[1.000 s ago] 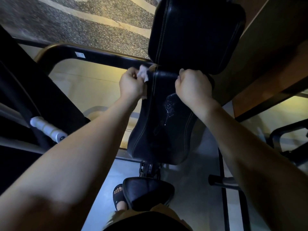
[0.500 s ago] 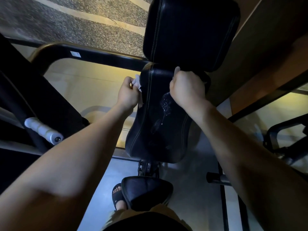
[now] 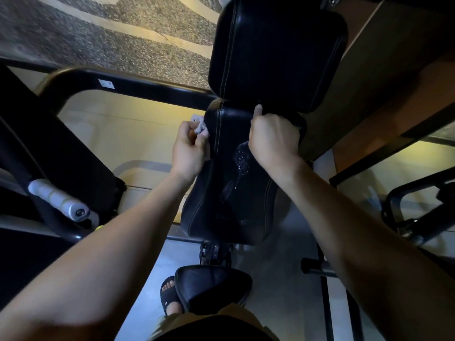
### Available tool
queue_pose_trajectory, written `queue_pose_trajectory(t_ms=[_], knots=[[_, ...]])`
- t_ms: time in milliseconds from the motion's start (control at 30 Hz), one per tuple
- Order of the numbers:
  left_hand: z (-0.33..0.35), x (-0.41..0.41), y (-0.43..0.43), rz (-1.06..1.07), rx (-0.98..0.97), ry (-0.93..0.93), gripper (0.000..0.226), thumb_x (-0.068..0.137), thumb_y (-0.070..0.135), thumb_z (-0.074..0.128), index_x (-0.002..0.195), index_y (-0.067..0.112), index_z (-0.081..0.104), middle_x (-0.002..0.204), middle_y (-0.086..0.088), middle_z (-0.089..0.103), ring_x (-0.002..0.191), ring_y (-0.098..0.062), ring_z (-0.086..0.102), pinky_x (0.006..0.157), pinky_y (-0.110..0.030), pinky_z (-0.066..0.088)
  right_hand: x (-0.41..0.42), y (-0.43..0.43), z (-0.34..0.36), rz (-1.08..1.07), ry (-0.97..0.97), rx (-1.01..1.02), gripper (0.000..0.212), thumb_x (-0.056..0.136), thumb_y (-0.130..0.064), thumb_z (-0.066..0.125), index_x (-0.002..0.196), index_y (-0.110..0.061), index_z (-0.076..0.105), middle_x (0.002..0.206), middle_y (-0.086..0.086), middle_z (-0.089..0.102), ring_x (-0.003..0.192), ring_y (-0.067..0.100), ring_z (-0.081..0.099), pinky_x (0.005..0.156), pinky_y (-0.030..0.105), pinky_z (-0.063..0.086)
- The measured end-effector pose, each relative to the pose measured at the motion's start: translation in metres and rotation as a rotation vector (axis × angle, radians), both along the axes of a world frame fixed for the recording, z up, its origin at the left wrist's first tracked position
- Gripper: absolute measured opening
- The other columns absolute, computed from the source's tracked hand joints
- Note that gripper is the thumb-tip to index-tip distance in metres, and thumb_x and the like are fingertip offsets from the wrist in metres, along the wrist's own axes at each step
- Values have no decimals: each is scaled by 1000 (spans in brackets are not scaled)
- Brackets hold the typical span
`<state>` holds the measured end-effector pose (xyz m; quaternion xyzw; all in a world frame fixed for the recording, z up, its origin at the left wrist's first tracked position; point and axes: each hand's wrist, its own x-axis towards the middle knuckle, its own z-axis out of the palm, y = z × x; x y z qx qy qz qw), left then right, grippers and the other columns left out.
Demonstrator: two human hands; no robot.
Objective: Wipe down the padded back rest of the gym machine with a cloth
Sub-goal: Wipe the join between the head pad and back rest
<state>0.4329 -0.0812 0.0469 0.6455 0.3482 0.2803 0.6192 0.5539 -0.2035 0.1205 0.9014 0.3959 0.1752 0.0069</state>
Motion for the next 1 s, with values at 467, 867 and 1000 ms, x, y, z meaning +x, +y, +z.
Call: queue_pose_trajectory(t_ms=[467,867,1000], knots=[[-11,11,1,90,137,66,46,101,0,51,145,14,55,132,13,55,108,19,49,102,-7,34,34,-33,-15,162,-107,295,20,102,-15,56,110,-7,73,98,9,63,86,31,61,65,38,56],[-28,11,-18,191,244,139,48,95,5,55,141,18,59,105,12,71,95,11,51,90,-2,30,28,-35,-14,137,-187,310,13,94,-13,67,105,-9,75,89,5,64,73,28,61,57,32,50],[-16,12,-20,192,378,88,42,95,4,59,136,14,64,132,1,64,124,2,54,102,-1,31,27,-34,-14,132,-221,304,12,96,-15,65,100,-10,75,87,5,64,71,27,61,55,32,49]])
